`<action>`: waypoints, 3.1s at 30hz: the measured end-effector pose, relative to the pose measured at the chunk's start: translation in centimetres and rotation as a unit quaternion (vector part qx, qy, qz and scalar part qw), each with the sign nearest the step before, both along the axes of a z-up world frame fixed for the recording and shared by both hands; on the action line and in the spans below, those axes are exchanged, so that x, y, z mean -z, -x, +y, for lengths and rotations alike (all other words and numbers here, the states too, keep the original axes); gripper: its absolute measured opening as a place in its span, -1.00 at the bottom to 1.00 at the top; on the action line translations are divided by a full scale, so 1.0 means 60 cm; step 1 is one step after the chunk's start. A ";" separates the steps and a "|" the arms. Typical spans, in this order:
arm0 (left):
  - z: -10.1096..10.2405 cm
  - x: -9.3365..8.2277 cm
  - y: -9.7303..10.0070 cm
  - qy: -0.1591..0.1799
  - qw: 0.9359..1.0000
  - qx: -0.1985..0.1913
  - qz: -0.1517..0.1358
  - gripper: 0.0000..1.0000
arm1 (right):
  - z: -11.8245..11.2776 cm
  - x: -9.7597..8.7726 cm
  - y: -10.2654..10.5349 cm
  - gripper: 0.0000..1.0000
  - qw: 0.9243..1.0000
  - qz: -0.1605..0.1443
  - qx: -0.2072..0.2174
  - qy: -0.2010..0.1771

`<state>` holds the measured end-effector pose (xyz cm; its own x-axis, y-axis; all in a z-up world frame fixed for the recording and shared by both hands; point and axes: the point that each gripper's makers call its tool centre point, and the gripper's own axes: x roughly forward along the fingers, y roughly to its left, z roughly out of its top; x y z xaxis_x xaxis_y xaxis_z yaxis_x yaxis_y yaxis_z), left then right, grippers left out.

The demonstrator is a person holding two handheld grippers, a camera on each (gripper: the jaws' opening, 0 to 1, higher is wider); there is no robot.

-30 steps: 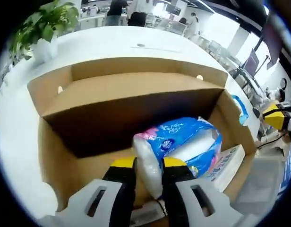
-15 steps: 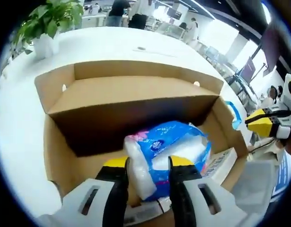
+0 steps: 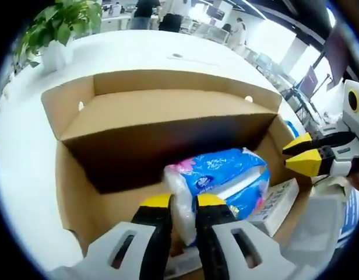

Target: Operate the shoe box by opening the lid, removing the specified soft item, and placing it in the target area until the item is outside and the box remains undamaged.

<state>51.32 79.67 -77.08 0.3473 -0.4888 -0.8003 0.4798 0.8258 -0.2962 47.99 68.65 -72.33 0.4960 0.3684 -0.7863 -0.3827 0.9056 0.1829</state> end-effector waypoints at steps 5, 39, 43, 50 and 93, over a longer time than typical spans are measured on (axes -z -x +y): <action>-0.001 0.001 0.003 0.001 1.000 -0.001 0.000 -0.78 | -0.004 0.012 0.001 -0.72 1.000 0.009 0.000 0.014; -0.012 -0.007 0.014 0.018 1.000 0.012 -0.002 -1.00 | -0.007 0.065 -0.009 -0.79 0.997 0.059 0.024 0.046; -0.012 -0.007 0.013 0.021 1.000 0.011 0.000 -1.00 | -0.005 0.066 -0.009 -0.80 0.997 0.059 0.017 0.047; -0.015 -0.007 0.012 0.025 1.000 0.015 -0.001 -1.00 | 0.000 0.076 -0.006 -0.99 0.997 0.066 0.004 0.051; -0.048 -0.121 0.002 0.055 0.995 0.066 -0.057 -1.00 | -0.031 -0.044 -0.011 -1.00 1.000 -0.008 0.028 -0.006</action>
<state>51.22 76.80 -69.82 0.3601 -0.6184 -0.6985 0.6178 0.7191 -0.3181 48.65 66.80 -69.68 0.5281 0.3491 -0.7741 -0.3344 0.9234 0.1883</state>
